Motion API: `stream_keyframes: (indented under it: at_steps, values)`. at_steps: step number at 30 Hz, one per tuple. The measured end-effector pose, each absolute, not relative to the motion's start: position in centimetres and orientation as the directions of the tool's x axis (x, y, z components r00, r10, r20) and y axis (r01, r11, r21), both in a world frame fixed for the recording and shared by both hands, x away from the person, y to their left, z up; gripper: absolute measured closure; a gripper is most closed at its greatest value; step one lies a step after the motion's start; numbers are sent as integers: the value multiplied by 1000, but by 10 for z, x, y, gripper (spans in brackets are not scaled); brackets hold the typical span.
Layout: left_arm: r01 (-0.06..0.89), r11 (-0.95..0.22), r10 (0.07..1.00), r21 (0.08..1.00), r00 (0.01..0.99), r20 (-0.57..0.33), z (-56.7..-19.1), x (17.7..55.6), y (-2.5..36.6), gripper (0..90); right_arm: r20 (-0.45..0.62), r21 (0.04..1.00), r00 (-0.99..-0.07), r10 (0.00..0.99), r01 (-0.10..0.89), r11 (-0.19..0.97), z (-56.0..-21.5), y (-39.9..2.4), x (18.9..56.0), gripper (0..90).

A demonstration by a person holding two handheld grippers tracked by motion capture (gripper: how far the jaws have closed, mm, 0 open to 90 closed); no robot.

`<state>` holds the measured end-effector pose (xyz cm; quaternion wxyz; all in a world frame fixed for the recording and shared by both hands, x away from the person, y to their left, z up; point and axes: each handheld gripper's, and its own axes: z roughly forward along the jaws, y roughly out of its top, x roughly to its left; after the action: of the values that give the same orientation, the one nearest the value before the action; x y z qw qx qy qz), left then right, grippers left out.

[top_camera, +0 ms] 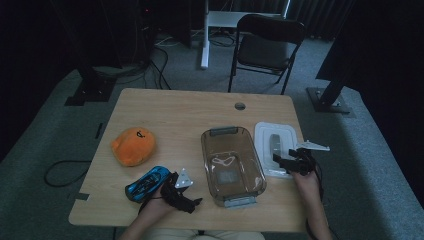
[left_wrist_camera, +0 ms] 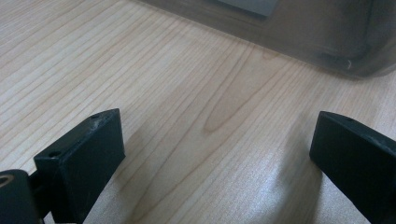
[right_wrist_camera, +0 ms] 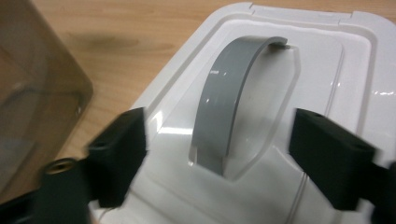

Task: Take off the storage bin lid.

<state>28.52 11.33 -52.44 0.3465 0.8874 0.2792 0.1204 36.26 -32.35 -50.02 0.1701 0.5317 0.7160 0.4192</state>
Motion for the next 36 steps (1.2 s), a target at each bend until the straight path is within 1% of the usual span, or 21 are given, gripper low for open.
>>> stream_keyframes:
  at_steps: [1,3,8,11,15,18,19,20,21,23,28,36]
  values:
    - [413,-604,579,682,815,20,-524,286,113,35,198,781,-372,907,619,83,-499,-323,361,159]
    - [414,-603,581,682,814,20,-525,286,112,32,205,788,-380,902,611,78,-499,-322,356,125]
    - [432,-587,607,684,794,19,-525,286,110,32,220,819,-399,890,571,54,-497,-319,346,126]
    - [443,-582,619,682,785,19,-524,285,107,34,183,836,-410,893,543,78,-495,-310,333,126]
    - [453,-585,625,673,780,19,-523,286,106,36,183,823,-451,873,557,115,-499,-298,324,126]
    - [461,-588,637,665,771,29,-521,287,104,37,178,812,-465,867,567,137,-503,-291,319,127]
    - [451,-594,637,666,769,48,-518,287,102,39,181,805,-490,853,572,157,-507,-284,315,127]
    - [451,-594,637,666,769,48,-518,287,102,39,181,805,-490,853,572,157,-507,-284,315,127]
    - [449,-589,645,672,762,57,-513,288,101,39,170,797,-504,846,576,183,-510,-278,311,127]
    - [454,-581,651,675,758,50,-508,291,101,40,165,792,-514,842,577,197,-512,-275,308,127]
    - [451,-577,653,681,755,53,-502,297,99,43,187,790,-520,833,584,188,-512,-274,307,128]
    - [443,-581,671,683,736,92,-489,309,91,43,194,780,-546,815,589,209,-514,-269,305,128]
